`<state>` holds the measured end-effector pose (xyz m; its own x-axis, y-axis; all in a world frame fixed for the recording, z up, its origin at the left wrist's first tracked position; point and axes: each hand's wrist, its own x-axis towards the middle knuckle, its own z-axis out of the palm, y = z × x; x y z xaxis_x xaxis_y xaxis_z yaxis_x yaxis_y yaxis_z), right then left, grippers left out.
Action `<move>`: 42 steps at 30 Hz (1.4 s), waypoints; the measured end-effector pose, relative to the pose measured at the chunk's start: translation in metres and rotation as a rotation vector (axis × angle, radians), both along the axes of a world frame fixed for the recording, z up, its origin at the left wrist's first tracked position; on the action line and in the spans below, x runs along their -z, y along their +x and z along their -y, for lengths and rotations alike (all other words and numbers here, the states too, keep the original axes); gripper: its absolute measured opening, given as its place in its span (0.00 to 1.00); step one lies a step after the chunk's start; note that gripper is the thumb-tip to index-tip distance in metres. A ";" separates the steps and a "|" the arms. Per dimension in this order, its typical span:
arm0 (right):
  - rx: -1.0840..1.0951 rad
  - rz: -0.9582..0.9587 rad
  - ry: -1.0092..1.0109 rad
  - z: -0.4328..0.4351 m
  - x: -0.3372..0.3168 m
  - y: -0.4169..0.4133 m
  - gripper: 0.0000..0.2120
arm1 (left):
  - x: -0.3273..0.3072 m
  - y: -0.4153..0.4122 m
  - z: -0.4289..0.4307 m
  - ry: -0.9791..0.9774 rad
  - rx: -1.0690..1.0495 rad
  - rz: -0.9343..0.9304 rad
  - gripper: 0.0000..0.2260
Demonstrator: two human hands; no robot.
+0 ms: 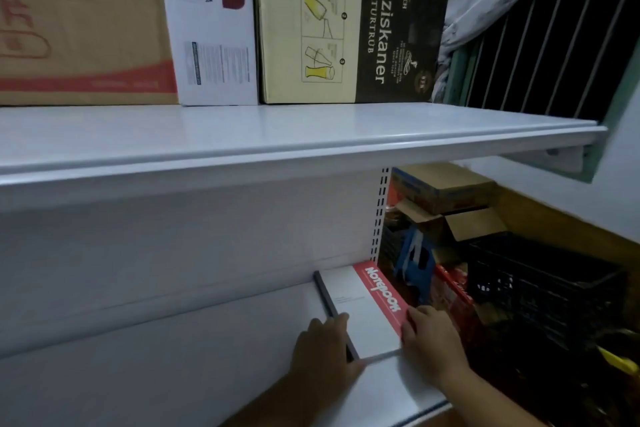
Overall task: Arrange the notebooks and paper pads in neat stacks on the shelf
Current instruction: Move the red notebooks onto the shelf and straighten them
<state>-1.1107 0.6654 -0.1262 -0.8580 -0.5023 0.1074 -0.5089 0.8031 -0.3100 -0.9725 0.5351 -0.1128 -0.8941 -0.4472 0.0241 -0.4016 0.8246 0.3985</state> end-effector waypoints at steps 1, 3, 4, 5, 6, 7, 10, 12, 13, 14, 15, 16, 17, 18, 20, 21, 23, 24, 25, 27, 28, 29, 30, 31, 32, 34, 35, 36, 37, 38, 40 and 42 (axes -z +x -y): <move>-0.012 -0.033 0.086 0.000 0.001 0.003 0.19 | 0.000 0.005 0.002 0.000 0.017 0.018 0.34; -0.022 -0.071 0.214 0.000 0.001 0.009 0.20 | -0.003 0.021 0.014 -0.037 0.082 0.108 0.34; -0.012 -0.067 0.270 0.001 -0.003 0.012 0.20 | -0.006 0.034 0.023 -0.064 0.109 0.158 0.33; 0.003 -0.059 0.314 0.003 -0.009 0.017 0.21 | -0.010 0.050 0.034 -0.089 0.118 0.193 0.32; 0.027 -0.065 0.346 0.007 -0.018 0.022 0.21 | -0.015 0.068 0.046 -0.111 0.114 0.216 0.31; 0.045 -0.089 0.370 0.013 -0.027 0.030 0.22 | -0.022 0.090 0.058 -0.134 0.097 0.231 0.30; -0.127 -0.301 0.225 0.056 -0.051 0.084 0.24 | -0.041 0.175 0.096 -0.168 -0.016 0.282 0.31; -0.337 -0.343 0.213 0.097 -0.054 0.142 0.31 | -0.048 0.243 0.122 -0.180 -0.095 0.301 0.31; -0.435 -0.248 0.233 0.119 -0.049 0.178 0.35 | -0.051 0.279 0.134 -0.189 -0.133 0.315 0.32; -0.527 -0.131 0.272 0.139 -0.044 0.215 0.33 | -0.053 0.316 0.144 -0.200 -0.173 0.329 0.32; -0.640 -0.042 0.307 0.161 -0.038 0.251 0.30 | -0.056 0.352 0.154 -0.219 -0.214 0.339 0.32; -0.752 0.020 0.338 0.181 -0.037 0.289 0.28 | -0.057 0.386 0.164 -0.245 -0.254 0.343 0.32; -0.863 0.047 0.355 0.199 -0.036 0.327 0.28 | -0.059 0.420 0.172 -0.269 -0.297 0.341 0.32; -0.959 0.043 0.362 0.212 -0.039 0.367 0.26 | -0.060 0.452 0.179 -0.285 -0.340 0.339 0.32; -1.087 -0.003 0.352 0.231 -0.041 0.437 0.23 | -0.063 0.514 0.189 -0.287 -0.416 0.356 0.32; -1.136 -0.031 0.333 0.239 -0.039 0.468 0.21 | -0.063 0.541 0.195 -0.282 -0.444 0.368 0.32; -1.217 -0.072 0.299 0.251 -0.037 0.523 0.19 | -0.061 0.589 0.205 -0.262 -0.495 0.366 0.31; -1.247 -0.085 0.285 0.257 -0.036 0.545 0.19 | -0.059 0.609 0.209 -0.247 -0.523 0.348 0.31; -1.272 -0.093 0.259 0.265 -0.035 0.564 0.19 | -0.057 0.627 0.213 -0.227 -0.548 0.326 0.31; -1.282 -0.075 0.213 0.284 -0.034 0.597 0.20 | -0.054 0.656 0.221 -0.175 -0.583 0.268 0.30; -1.275 -0.046 0.182 0.294 -0.034 0.612 0.21 | -0.052 0.668 0.225 -0.163 -0.591 0.241 0.29; -1.266 -0.014 0.145 0.306 -0.034 0.627 0.21 | -0.051 0.680 0.231 -0.170 -0.594 0.225 0.29; -1.253 0.017 0.116 0.319 -0.035 0.641 0.20 | -0.048 0.692 0.237 -0.191 -0.596 0.219 0.29; -1.244 0.044 0.102 0.332 -0.035 0.655 0.19 | -0.046 0.704 0.244 -0.212 -0.601 0.219 0.28; -1.237 0.075 0.094 0.345 -0.036 0.668 0.19 | -0.045 0.717 0.252 -0.227 -0.614 0.224 0.28; -1.219 0.165 0.078 0.378 -0.038 0.693 0.20 | -0.045 0.742 0.273 -0.243 -0.650 0.240 0.28; -1.209 0.210 0.070 0.395 -0.040 0.705 0.20 | -0.046 0.754 0.284 -0.243 -0.669 0.247 0.27; -1.203 0.246 0.063 0.413 -0.040 0.717 0.20 | -0.047 0.766 0.294 -0.244 -0.688 0.244 0.27; -1.192 0.279 0.060 0.432 -0.040 0.729 0.21 | -0.050 0.777 0.305 -0.243 -0.708 0.235 0.26; -1.170 0.320 0.060 0.451 -0.039 0.743 0.22 | -0.054 0.788 0.316 -0.246 -0.723 0.224 0.26; -1.119 0.415 0.053 0.488 -0.039 0.769 0.25 | -0.062 0.809 0.337 -0.265 -0.743 0.219 0.26; -1.086 0.528 -0.028 0.525 -0.042 0.794 0.26 | -0.068 0.831 0.359 -0.274 -0.780 0.209 0.27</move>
<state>-0.3171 0.1404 -0.0844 0.0681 -0.9920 -0.1066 -0.7199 0.0251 -0.6937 -0.1417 0.1766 -0.0453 -0.3306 -0.9395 0.0899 -0.9379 0.3377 0.0795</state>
